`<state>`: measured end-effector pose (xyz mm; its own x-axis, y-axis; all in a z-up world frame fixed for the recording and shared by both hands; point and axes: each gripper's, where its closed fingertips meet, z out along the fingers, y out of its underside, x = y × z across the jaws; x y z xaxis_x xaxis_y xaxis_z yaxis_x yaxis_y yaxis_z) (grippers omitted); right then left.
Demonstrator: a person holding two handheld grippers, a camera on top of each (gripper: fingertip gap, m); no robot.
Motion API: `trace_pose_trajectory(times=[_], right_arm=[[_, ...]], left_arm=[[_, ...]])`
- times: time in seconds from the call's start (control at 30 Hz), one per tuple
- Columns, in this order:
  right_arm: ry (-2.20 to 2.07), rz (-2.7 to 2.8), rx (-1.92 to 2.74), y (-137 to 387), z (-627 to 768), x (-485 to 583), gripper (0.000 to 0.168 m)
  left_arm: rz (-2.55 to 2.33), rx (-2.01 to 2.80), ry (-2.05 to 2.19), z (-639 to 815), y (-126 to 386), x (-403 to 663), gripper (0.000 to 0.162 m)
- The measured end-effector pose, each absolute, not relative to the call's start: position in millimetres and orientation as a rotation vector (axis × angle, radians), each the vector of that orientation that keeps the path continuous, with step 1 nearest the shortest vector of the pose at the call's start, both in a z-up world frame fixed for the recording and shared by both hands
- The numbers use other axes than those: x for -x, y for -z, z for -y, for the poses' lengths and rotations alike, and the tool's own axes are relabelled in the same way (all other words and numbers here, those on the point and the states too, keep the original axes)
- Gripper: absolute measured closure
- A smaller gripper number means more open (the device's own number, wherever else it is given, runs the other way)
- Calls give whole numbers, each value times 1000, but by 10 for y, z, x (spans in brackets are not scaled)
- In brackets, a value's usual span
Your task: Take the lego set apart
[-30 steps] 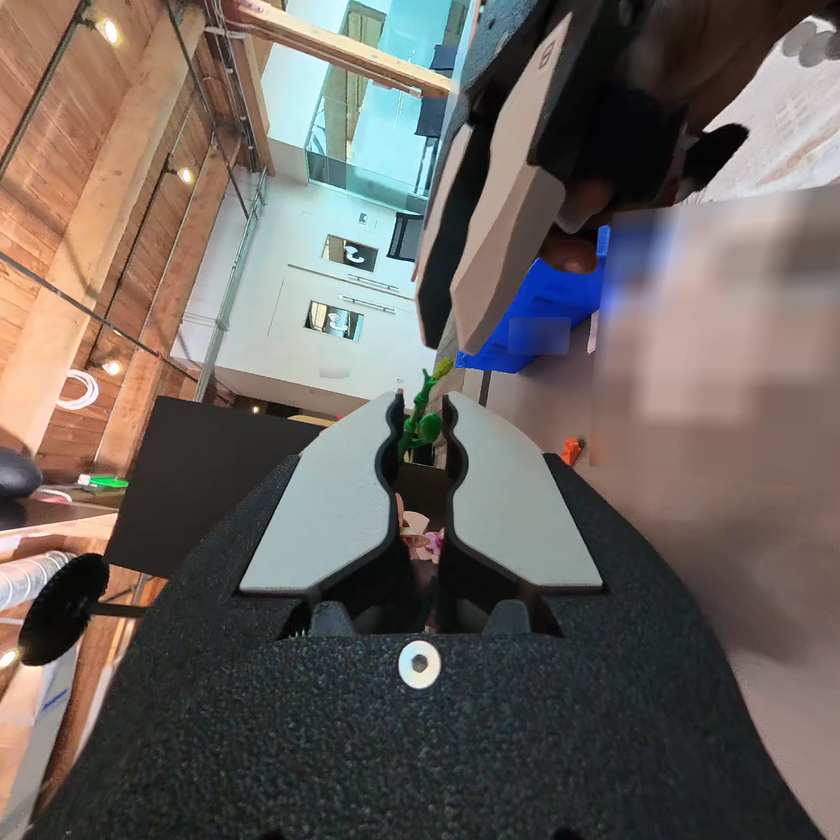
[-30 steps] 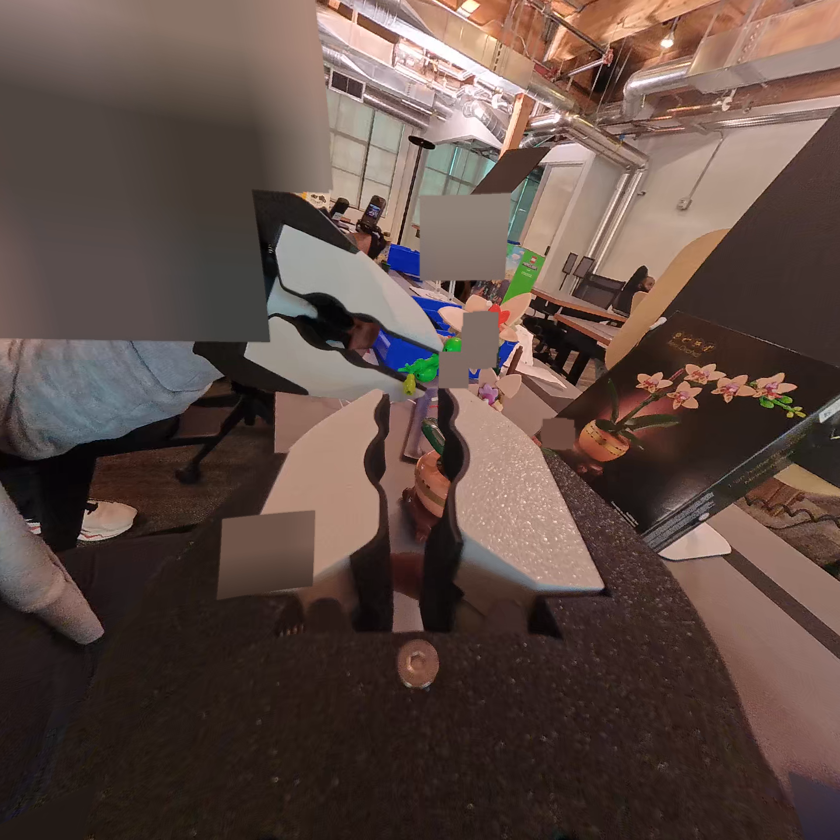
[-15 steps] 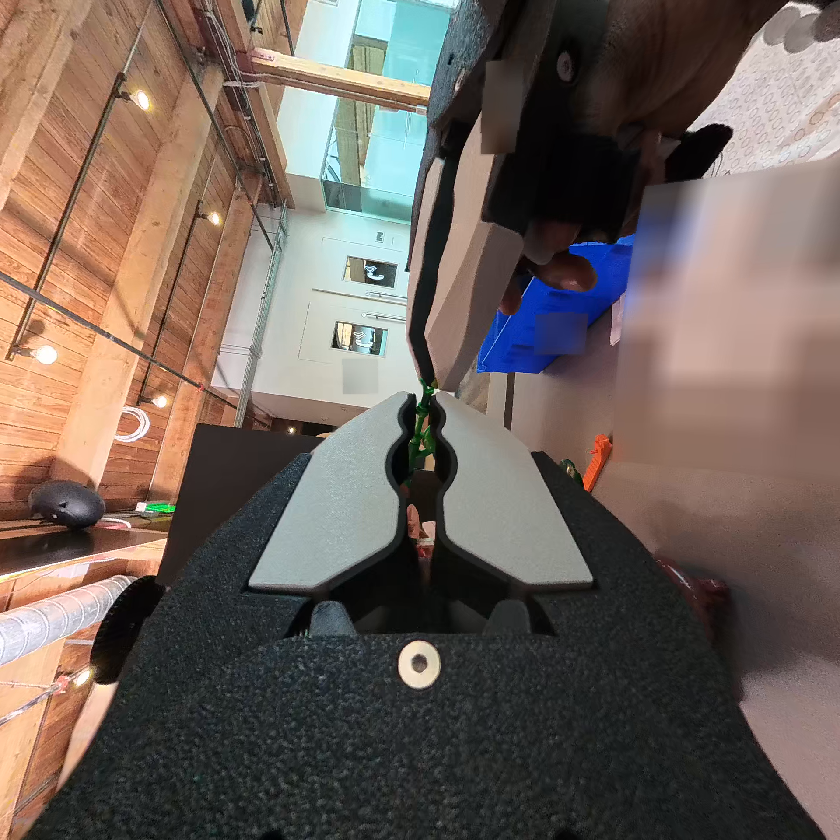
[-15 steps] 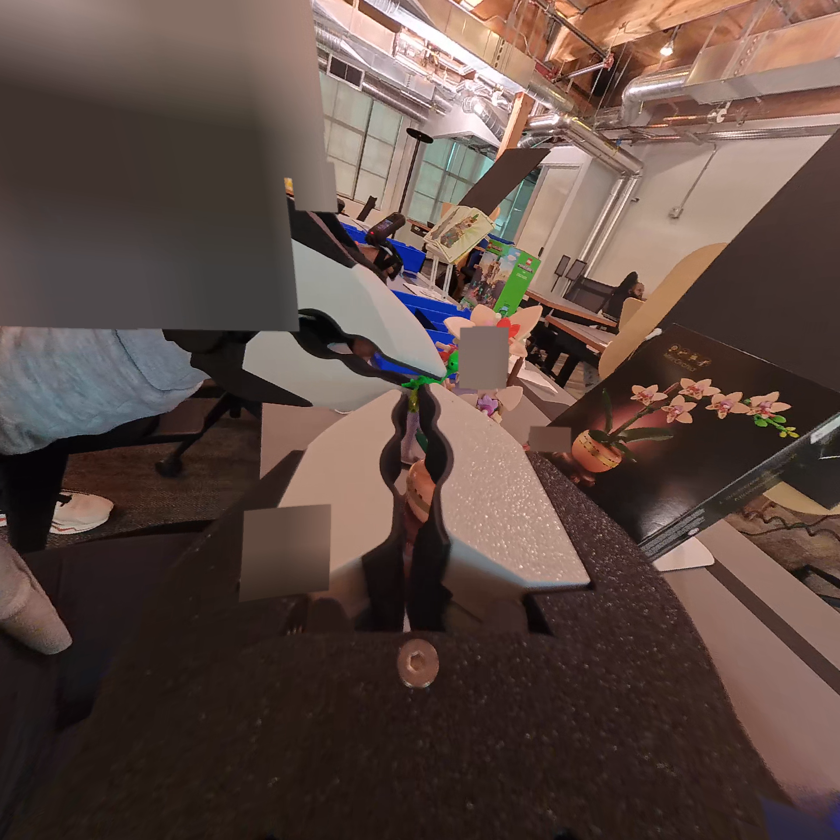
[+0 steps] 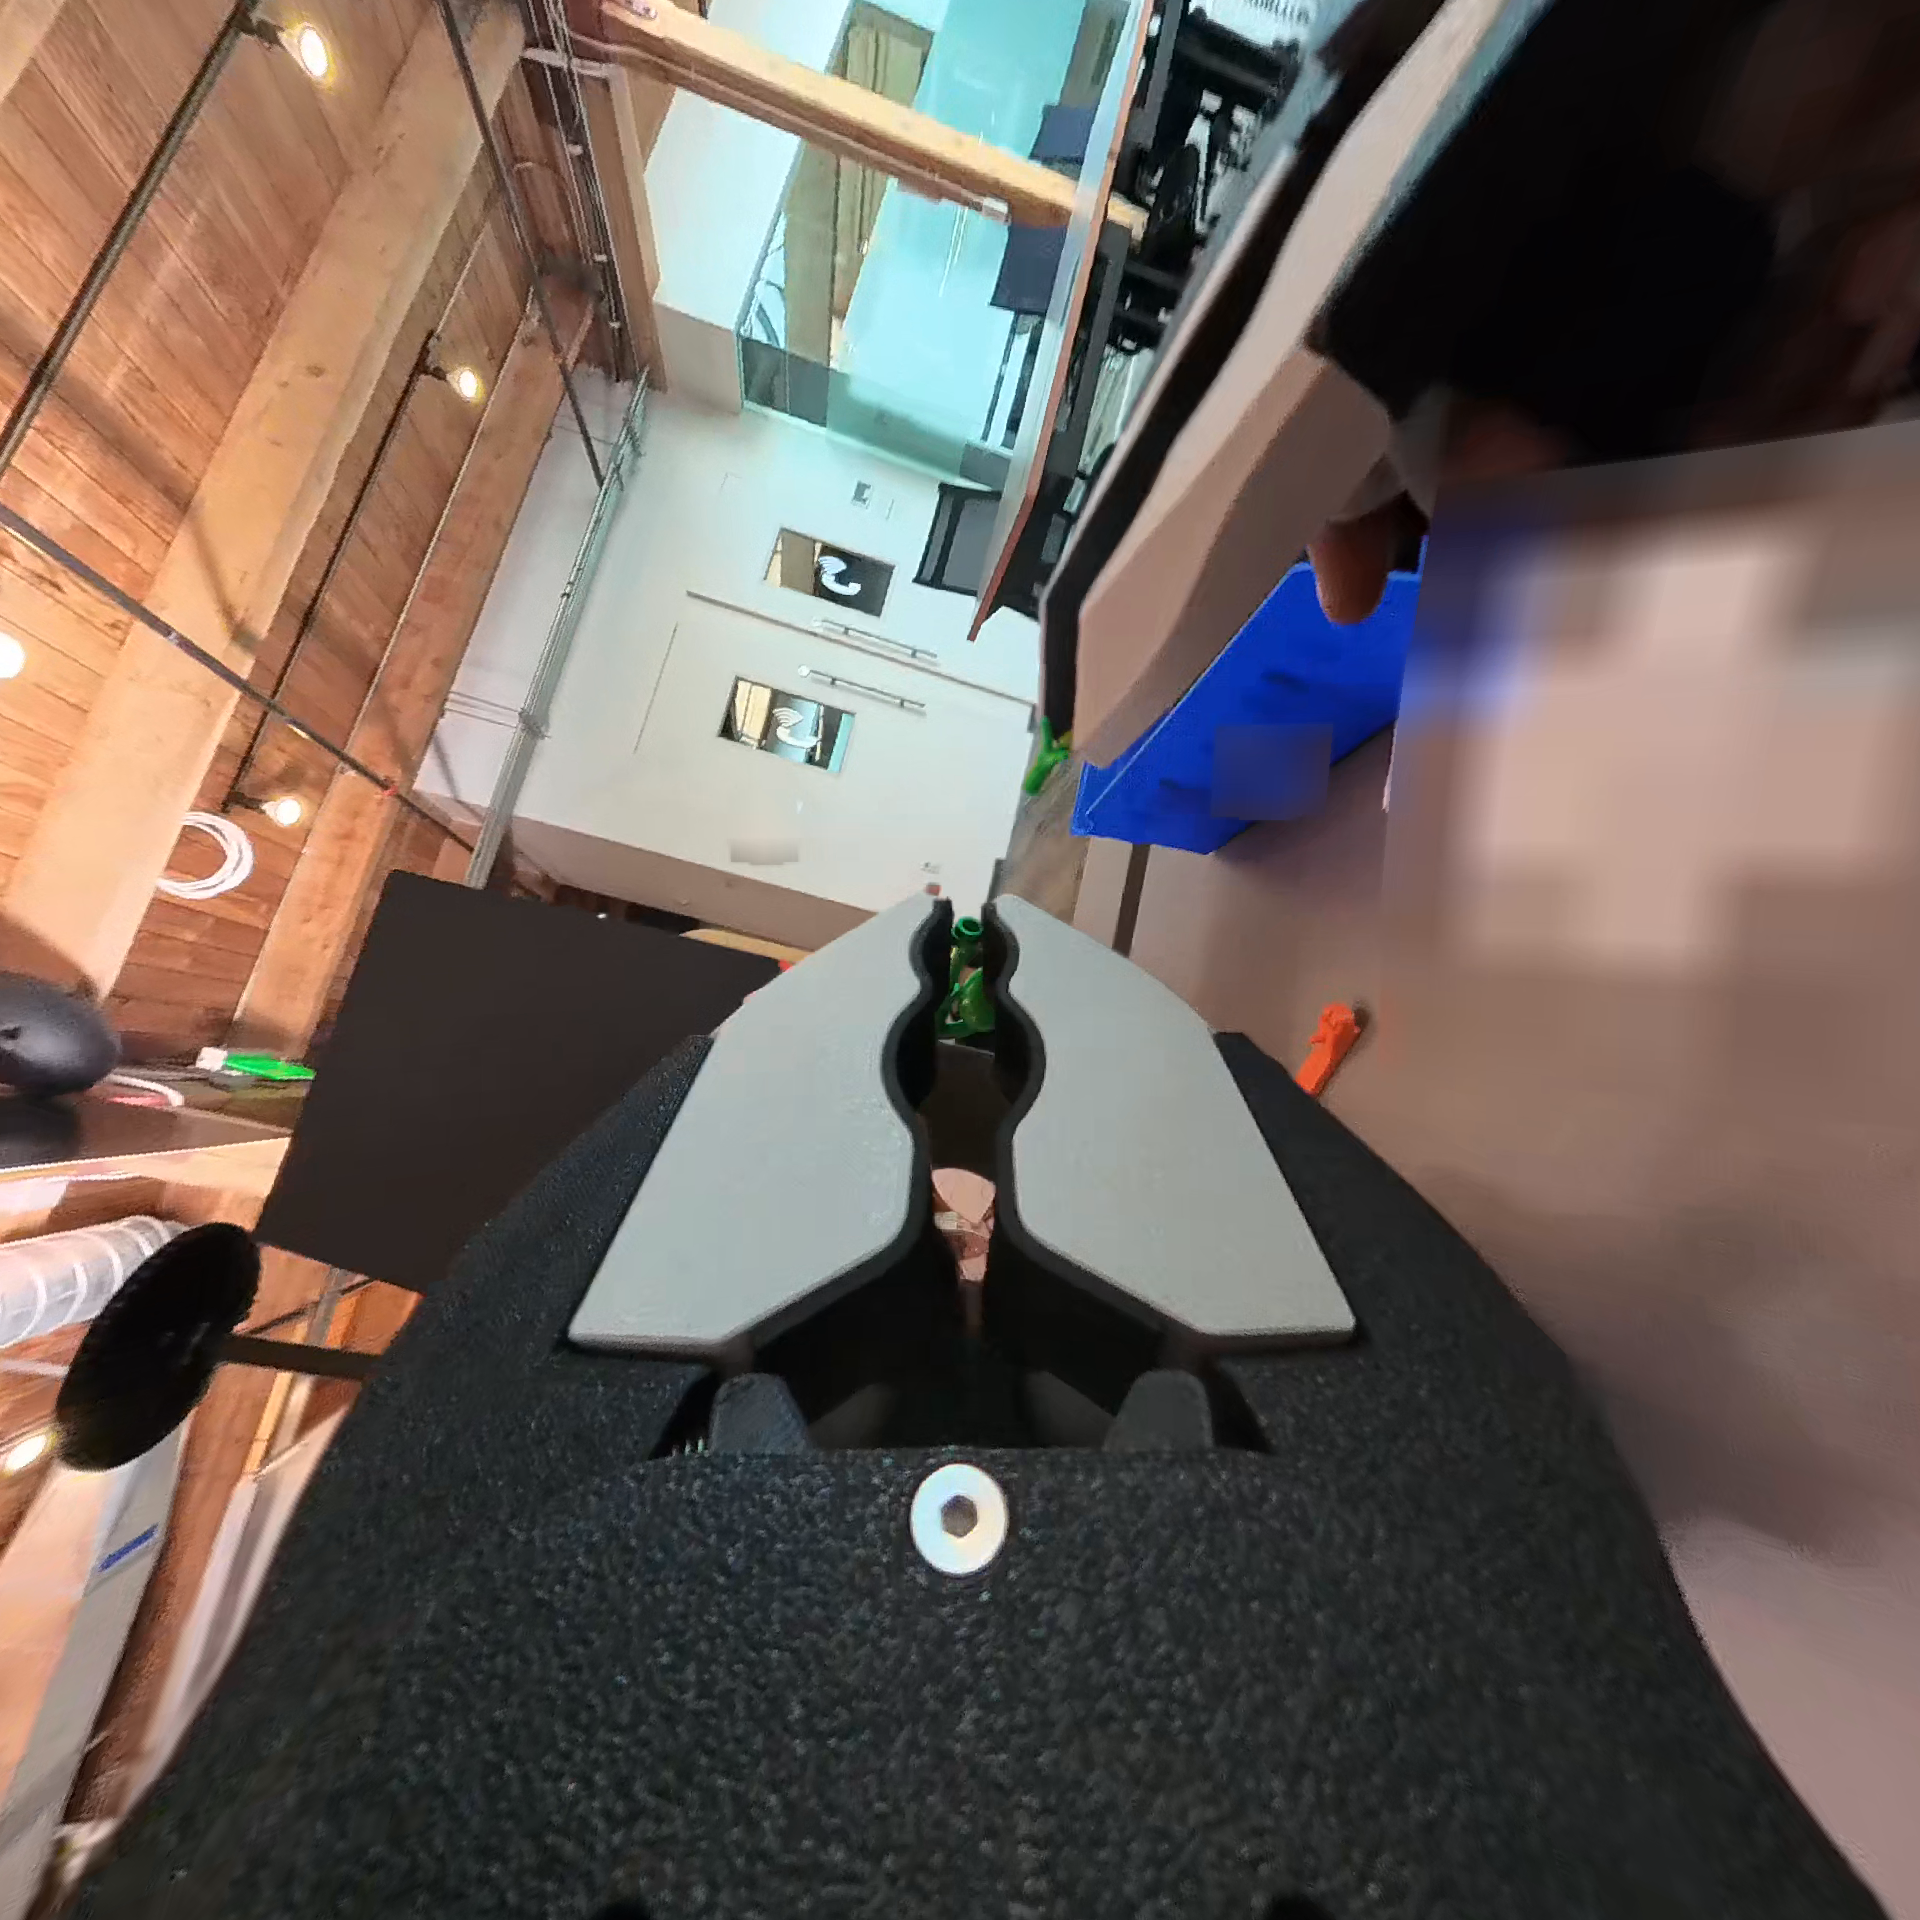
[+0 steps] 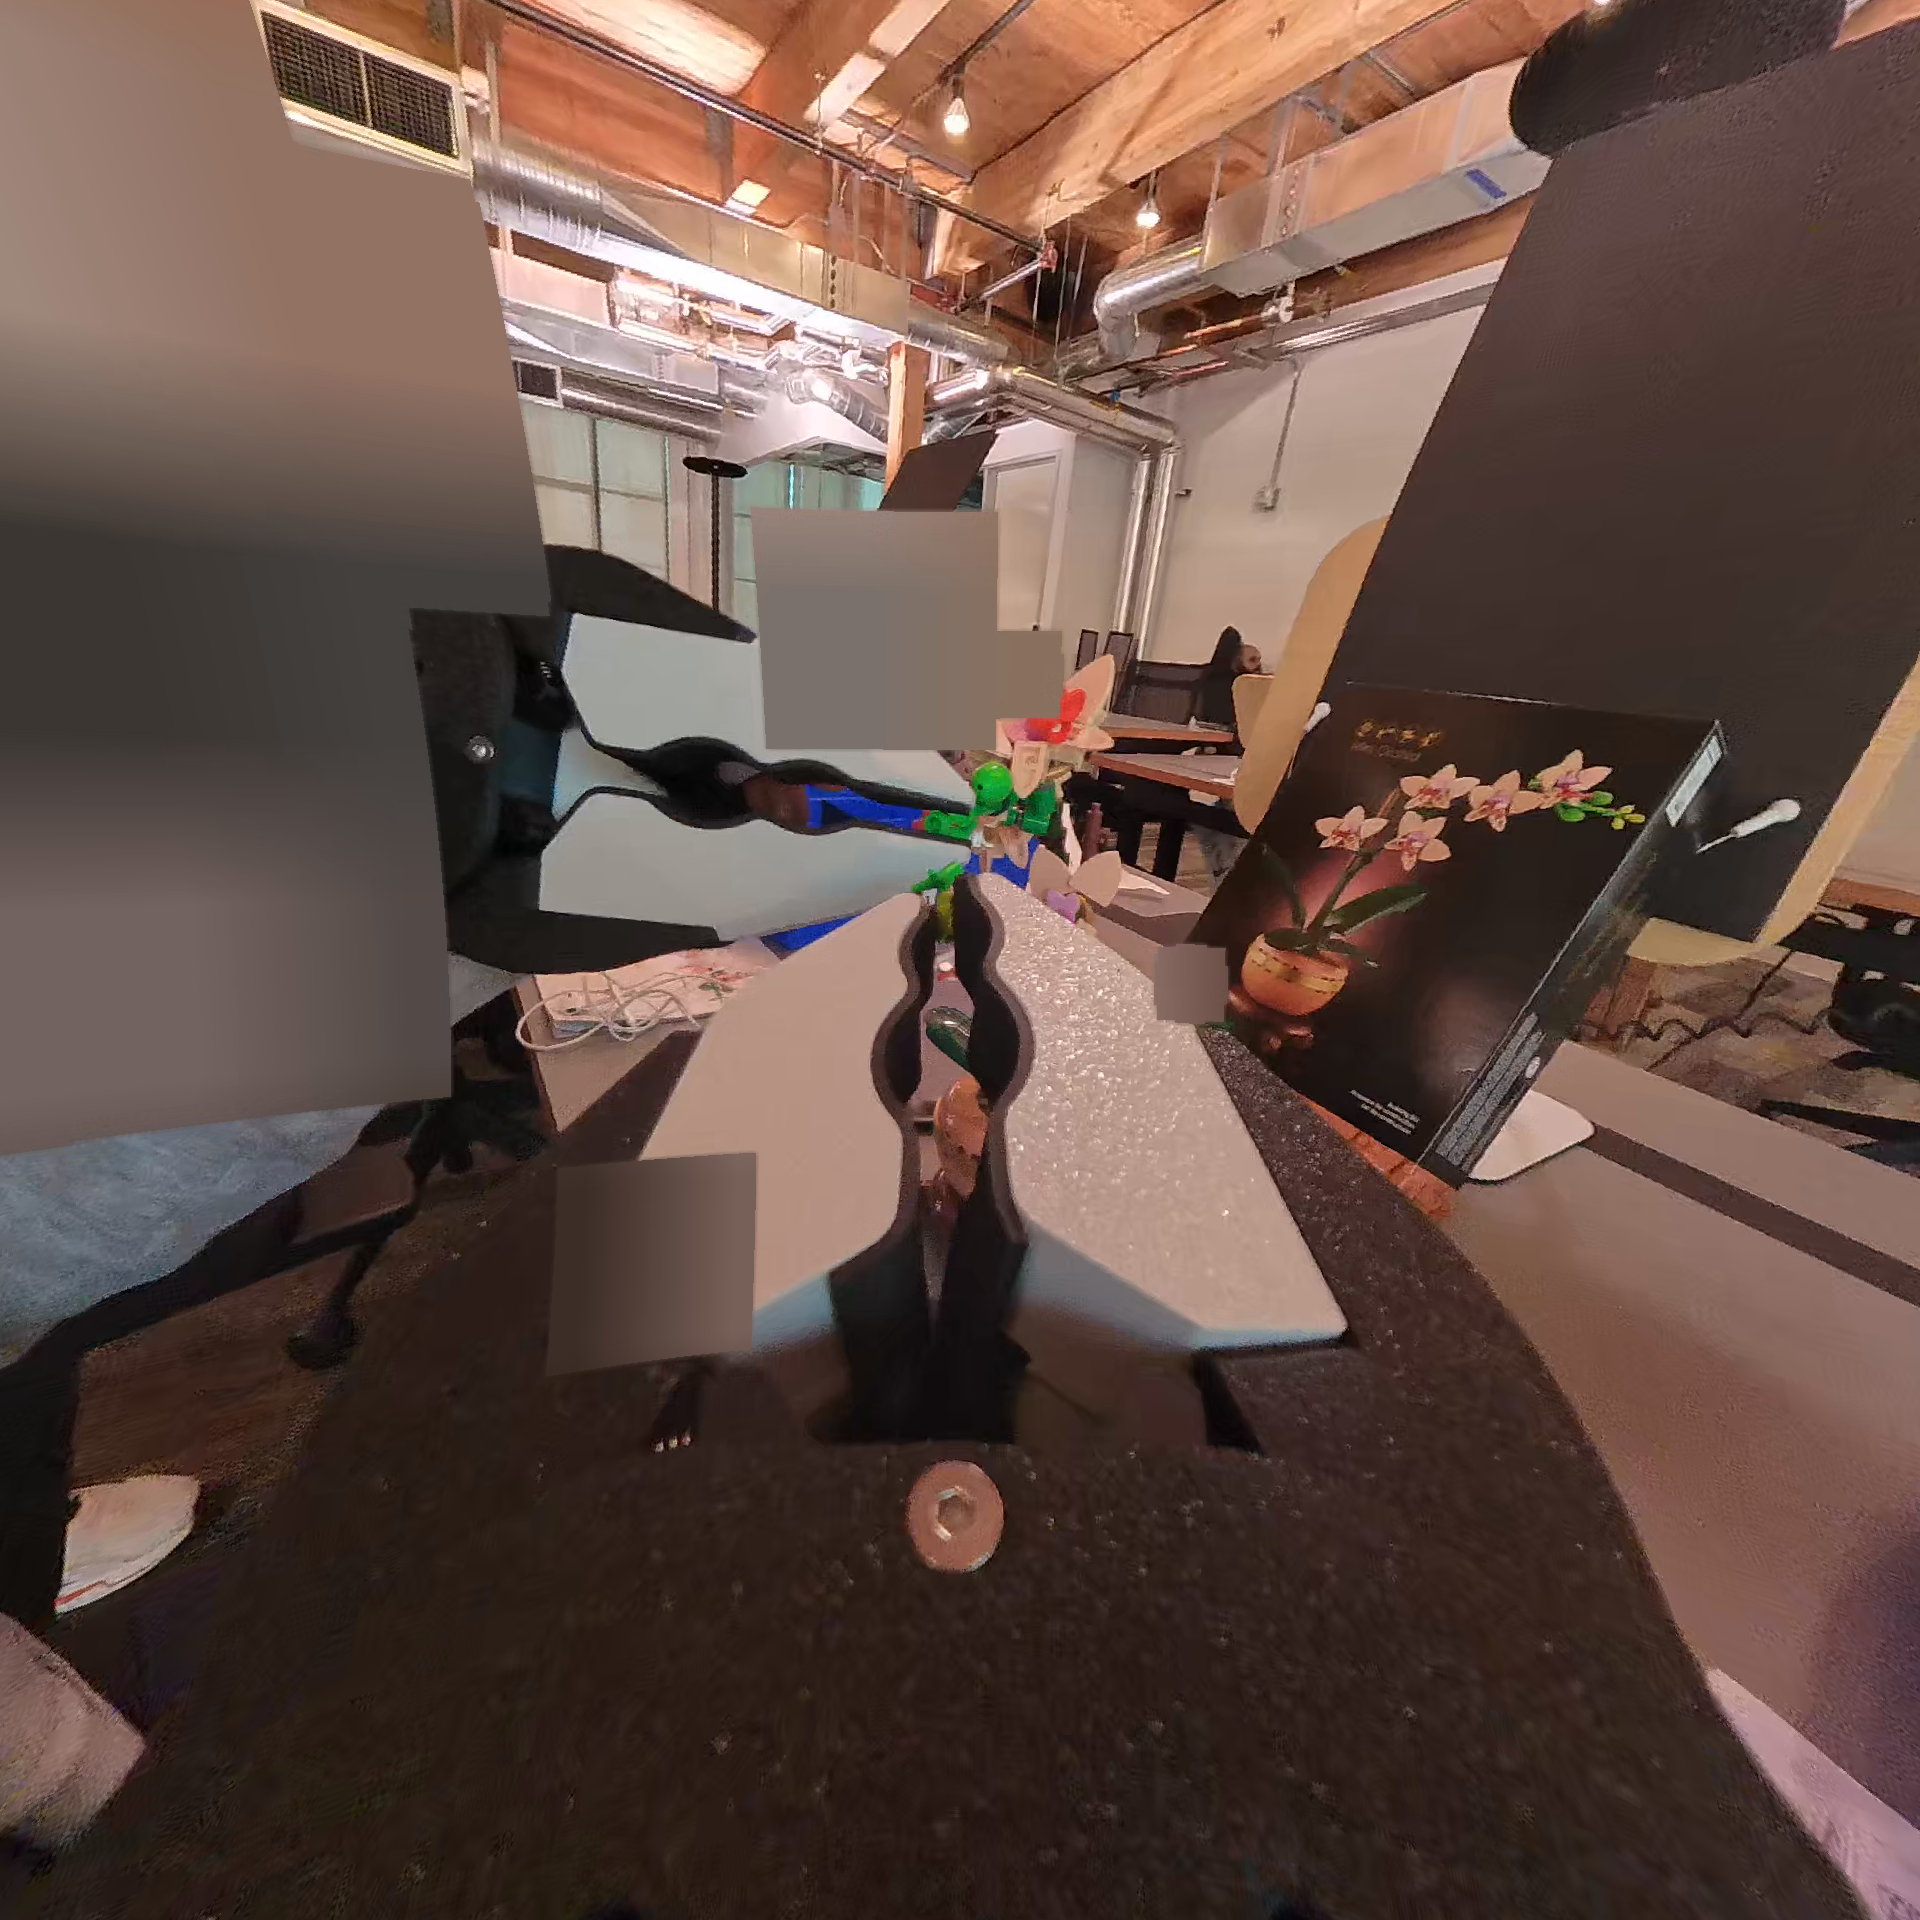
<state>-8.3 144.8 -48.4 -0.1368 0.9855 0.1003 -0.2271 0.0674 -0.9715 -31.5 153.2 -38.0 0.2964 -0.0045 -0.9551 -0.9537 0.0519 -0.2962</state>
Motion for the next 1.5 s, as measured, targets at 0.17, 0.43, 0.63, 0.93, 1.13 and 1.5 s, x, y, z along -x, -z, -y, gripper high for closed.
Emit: trace_pose_trajectory(times=[0.17,0.43,0.63,0.93,1.13,1.5], right_arm=[[-1363,1222,914,475,-1511,120,165],[-1349,1271,881,456,-1485,66,165],[-1504,1573,875,546,-1236,-84,165],[-1625,1965,1099,914,-933,-230,165],[-1576,2011,1112,1005,-866,-169,166],[-1539,2001,1088,1029,-862,-199,166]], left_arm=[[-989,1277,-967,-1541,361,284,155],[-958,1229,-958,-1454,261,206,135],[-937,1156,-862,-1210,362,-82,137],[-915,1156,-882,-1070,860,-236,146],[-911,1153,-832,-1035,875,-232,155],[-782,1264,-625,-956,917,-3,162]])
